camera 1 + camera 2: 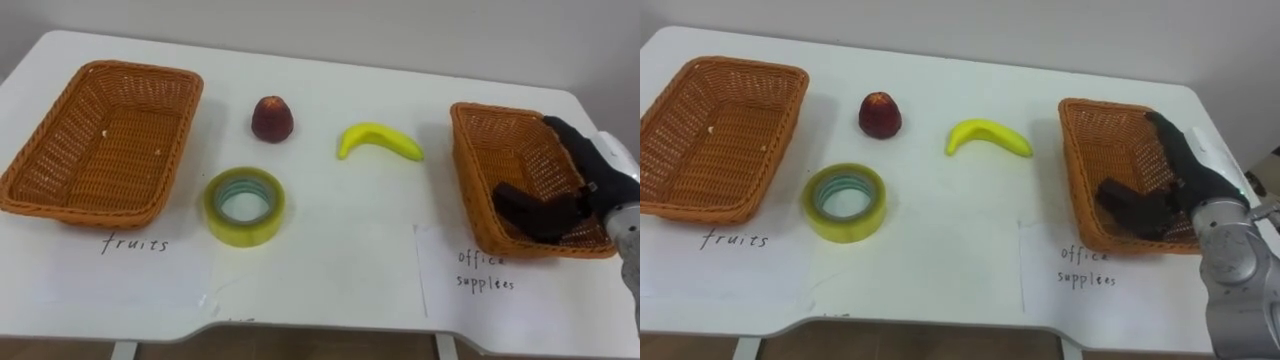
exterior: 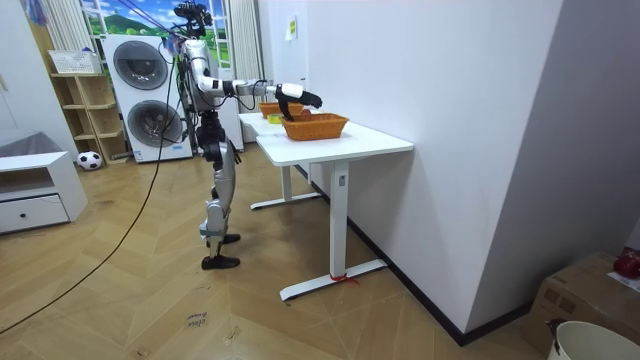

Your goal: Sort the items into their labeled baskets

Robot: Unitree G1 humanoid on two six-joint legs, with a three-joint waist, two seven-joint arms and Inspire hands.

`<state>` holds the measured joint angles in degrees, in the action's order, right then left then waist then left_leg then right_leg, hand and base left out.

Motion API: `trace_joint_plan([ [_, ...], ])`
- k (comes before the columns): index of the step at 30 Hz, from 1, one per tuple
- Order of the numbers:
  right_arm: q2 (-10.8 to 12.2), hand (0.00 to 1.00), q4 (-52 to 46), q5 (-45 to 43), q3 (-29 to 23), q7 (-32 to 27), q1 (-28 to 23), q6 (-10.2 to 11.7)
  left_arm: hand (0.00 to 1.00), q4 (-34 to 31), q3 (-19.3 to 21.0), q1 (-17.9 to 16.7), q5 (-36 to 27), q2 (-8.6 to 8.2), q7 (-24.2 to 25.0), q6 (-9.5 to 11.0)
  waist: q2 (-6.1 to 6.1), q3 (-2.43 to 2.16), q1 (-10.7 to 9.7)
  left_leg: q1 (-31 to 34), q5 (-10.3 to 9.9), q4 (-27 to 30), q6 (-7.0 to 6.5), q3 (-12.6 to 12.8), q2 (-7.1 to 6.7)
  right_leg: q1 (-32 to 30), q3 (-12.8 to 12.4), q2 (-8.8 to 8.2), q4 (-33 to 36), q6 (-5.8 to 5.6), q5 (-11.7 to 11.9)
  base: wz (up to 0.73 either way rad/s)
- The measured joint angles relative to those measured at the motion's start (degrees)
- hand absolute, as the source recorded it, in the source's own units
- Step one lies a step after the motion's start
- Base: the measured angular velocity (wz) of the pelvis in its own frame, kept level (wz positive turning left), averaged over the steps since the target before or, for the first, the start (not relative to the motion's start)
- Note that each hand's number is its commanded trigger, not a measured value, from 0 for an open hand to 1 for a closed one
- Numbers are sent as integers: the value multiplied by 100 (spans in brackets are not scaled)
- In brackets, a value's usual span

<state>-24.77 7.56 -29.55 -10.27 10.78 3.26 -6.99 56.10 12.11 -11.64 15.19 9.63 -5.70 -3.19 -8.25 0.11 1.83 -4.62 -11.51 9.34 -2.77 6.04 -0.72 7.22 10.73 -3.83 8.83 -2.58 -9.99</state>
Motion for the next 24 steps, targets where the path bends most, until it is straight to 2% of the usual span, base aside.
trace_joint_plan([
  [4, -1, 0, -450, 43, -12, 1, 4, -11, 0, 7, 9, -40, 6, 1, -22, 0, -22, -16, 12, 2, 0, -8, 0, 20, 2, -23, 25, -2, 1, 0, 0, -4],
  [9, 2, 0, -1130, 796, -19, -66, 8, -7, 0, 138, -5, -47, -1, 1, -140, -2, -49, -32, 14, -6, 0, -1, 0, -2, -1, -7, 36, -4, -3, 0, 0, 0],
  [11, 6, 0, -1318, 1151, -19, -150, 23, 3, 0, 143, -3, -42, -2, 1, -151, -2, -40, -21, 20, -9, 0, 6, 0, -4, -1, -1, 32, -6, -3, 0, 0, 0],
  [18, 19, 0, -1544, 1361, -18, -248, 285, -16, 0, 188, -9, -43, 2, -22, -153, -21, -9, 10, 48, 1, -1, -9, -1, -6, 2, -13, 38, 2, 1, 0, 0, 0],
  [21, 24, 0, -1904, 1574, -16, -248, 289, -3, 0, 202, -57, -79, 12, -22, -149, -29, 37, 42, 113, 2, -1, -3, -1, -3, 2, -2, 32, 7, 0, 0, 0, 0],
  [24, 151, 0, -2028, 1646, 36, -238, 366, -5, 0, 201, -86, -76, 6, -23, -158, -30, 42, 43, 201, -7, -1, -2, 0, -5, 3, -3, 40, 8, -6, 0, 0, 1],
])
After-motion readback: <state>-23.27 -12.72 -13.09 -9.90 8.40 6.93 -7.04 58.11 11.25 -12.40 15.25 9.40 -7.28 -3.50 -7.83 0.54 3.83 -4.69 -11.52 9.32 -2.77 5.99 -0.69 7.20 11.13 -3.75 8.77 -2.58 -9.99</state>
